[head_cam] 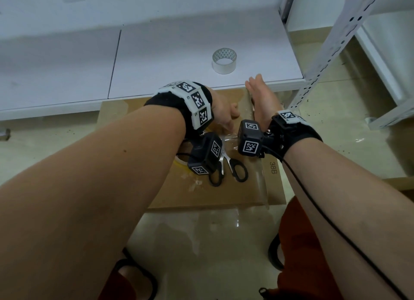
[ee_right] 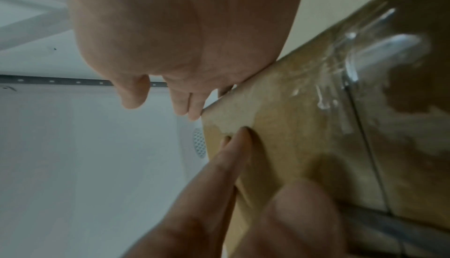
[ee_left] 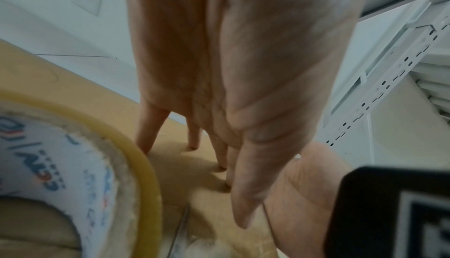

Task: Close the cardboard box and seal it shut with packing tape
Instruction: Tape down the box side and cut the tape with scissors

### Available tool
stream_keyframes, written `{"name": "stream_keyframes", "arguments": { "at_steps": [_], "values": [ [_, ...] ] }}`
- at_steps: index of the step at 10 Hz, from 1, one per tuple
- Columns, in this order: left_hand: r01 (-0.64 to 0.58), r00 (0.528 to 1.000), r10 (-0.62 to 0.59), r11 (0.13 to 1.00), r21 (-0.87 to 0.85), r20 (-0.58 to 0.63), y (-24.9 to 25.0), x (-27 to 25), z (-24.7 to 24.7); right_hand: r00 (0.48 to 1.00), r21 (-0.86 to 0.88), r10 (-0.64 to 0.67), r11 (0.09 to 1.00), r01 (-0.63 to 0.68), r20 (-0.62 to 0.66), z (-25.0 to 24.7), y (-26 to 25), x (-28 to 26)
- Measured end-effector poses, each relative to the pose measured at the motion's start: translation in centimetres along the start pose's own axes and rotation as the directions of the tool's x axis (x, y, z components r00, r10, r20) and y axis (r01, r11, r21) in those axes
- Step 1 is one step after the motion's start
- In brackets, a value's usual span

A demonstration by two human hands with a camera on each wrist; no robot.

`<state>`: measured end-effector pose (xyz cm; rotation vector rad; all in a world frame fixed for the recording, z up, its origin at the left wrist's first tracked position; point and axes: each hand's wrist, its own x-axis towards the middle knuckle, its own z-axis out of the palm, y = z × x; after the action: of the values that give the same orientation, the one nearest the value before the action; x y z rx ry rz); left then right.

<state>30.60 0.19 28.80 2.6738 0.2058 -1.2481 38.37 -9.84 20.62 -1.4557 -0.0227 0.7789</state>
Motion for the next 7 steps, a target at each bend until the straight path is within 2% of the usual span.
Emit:
{"name": "stream_keyframes", "arguments": {
  "at_steps": [1, 4, 5, 7],
  "values": [
    [0.006, 1.0, -0.006, 1.0, 0.021, 0.001, 0.0, 0.1, 0.0, 0.999, 0.018, 0.013, 1.0, -0.014, 0.047, -0.2, 0.2, 0.3],
    [0.004, 1.0, -0.004, 0.997, -0.083, 0.001, 0.0, -0.1, 0.3, 0.999, 0.043, 0.052, 0.998, -0.052, -0.002, -0.3, 0.3, 0.2],
    [0.008, 1.0, -0.009, 0.999, -0.043, -0.011, 0.1, -0.2, 0.3, 0.986, 0.176, 0.133, 0.973, -0.15, 0.106, -0.5, 1.2, -0.1],
    [0.003, 1.0, -0.003, 1.0, -0.004, -0.003, 0.3, -0.5, 0.3, 0.962, 0.128, 0.258, 0.955, -0.267, 0.085, -0.9, 1.0, 0.0]
  ]
}}
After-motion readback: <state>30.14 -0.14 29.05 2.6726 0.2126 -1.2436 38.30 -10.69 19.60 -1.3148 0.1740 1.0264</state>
